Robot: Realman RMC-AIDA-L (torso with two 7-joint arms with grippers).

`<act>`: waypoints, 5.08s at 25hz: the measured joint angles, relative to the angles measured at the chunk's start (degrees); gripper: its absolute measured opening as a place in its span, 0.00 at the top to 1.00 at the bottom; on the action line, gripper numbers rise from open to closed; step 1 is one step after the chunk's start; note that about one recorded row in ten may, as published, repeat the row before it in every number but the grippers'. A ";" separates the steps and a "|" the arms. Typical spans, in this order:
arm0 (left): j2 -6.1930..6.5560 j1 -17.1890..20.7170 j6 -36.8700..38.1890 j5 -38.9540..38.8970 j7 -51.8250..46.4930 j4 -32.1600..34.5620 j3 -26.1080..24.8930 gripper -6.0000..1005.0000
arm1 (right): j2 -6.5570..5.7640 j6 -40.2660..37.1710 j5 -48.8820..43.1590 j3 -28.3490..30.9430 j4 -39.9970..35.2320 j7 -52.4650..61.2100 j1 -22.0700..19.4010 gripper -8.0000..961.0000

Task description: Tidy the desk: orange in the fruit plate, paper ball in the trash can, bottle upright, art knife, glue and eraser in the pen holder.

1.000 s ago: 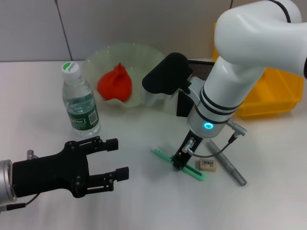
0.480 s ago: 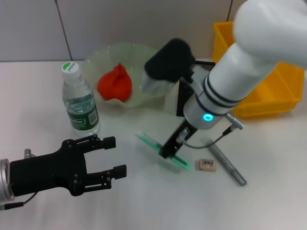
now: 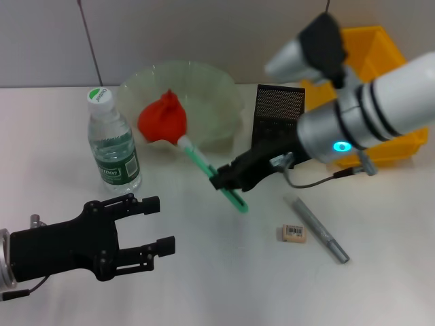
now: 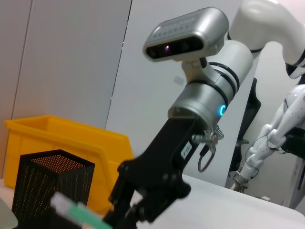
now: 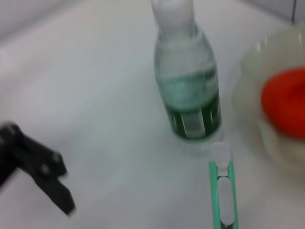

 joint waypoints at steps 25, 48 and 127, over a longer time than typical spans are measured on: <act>-1.08 0.35 -0.62 0.07 1.43 -0.63 0.00 0.21 | -0.01 0.82 37.24 24.13 10.31 -42.58 -13.43 0.81; -1.36 0.45 -1.73 -0.10 7.32 -5.93 -1.41 0.22 | -0.02 12.99 34.59 26.95 24.61 -53.20 -5.07 0.81; -0.23 1.22 -1.65 2.59 8.35 -6.80 -0.80 0.22 | -5.21 -29.68 -10.93 21.90 3.07 -18.00 8.93 0.29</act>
